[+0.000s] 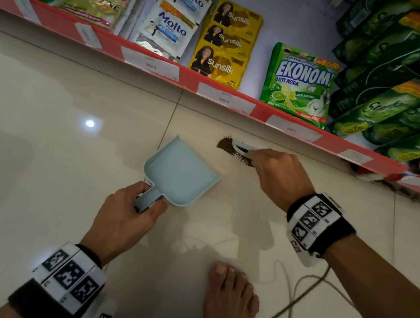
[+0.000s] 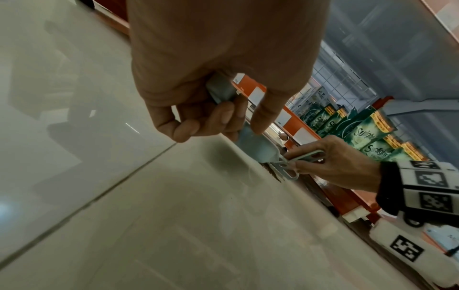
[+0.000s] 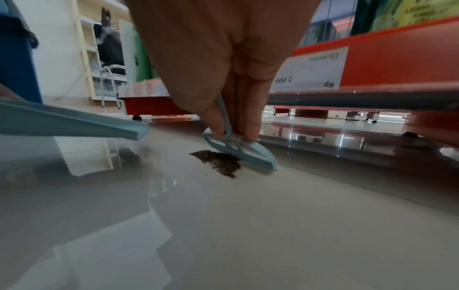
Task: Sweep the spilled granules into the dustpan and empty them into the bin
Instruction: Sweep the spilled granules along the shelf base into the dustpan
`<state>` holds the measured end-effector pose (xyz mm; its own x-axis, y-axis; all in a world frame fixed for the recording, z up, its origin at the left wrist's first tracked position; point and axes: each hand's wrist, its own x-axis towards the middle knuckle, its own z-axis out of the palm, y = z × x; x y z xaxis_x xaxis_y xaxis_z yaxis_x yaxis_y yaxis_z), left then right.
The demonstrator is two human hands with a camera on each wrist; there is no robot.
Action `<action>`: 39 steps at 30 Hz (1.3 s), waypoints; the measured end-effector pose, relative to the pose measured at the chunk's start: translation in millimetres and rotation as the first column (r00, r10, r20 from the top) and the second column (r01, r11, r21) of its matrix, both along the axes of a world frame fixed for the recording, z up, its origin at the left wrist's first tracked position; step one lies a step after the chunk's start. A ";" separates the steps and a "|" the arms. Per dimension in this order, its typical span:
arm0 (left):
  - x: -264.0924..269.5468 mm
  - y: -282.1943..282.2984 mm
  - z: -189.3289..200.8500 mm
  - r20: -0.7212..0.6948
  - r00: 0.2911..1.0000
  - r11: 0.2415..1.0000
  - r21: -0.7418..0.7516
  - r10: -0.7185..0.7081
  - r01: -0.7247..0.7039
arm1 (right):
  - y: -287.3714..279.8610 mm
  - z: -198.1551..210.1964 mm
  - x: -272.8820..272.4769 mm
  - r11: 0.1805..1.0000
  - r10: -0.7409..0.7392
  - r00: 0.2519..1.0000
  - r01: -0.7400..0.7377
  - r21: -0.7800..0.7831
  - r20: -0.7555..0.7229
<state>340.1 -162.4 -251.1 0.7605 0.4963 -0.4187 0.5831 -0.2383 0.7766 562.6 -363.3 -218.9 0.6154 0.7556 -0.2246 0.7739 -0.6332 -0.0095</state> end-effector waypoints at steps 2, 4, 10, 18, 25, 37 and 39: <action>-0.4 1.1 -1.6 -0.010 1.000 1.000 0.000 0.010 -0.010 | -6.5 7.7 2.1 0.998 -0.011 1.000 0.009 0.066 0.021; -0.3 1.3 -3.1 -0.017 1.000 1.000 0.000 0.012 -0.012 | -8.3 12.2 9.6 0.991 -0.060 0.995 0.051 0.124 0.075; 2.0 -1.8 -4.5 -0.018 1.000 1.000 0.000 -0.019 0.019 | 27.8 4.1 23.9 0.980 0.015 0.999 -0.021 0.199 0.030; 2.1 -2.0 -6.1 -0.049 0.999 1.000 0.017 -0.019 0.020 | -9.3 3.7 36.8 0.941 0.236 0.958 -0.185 0.283 -0.160; 15.2 -10.5 -7.8 -0.021 0.998 0.998 0.013 -0.065 0.065 | -32.7 16.8 40.0 0.912 0.192 0.980 -0.160 0.378 -0.050; -0.8 -16.9 -10.7 -0.028 0.999 0.997 0.065 -0.045 0.046 | 77.7 -5.8 24.5 0.935 0.203 0.969 -0.148 0.323 -0.143; -5.6 -13.8 -10.4 -0.026 0.999 0.998 0.063 -0.025 0.026 | 77.2 -7.7 25.3 0.928 0.279 0.943 -0.215 0.306 -0.183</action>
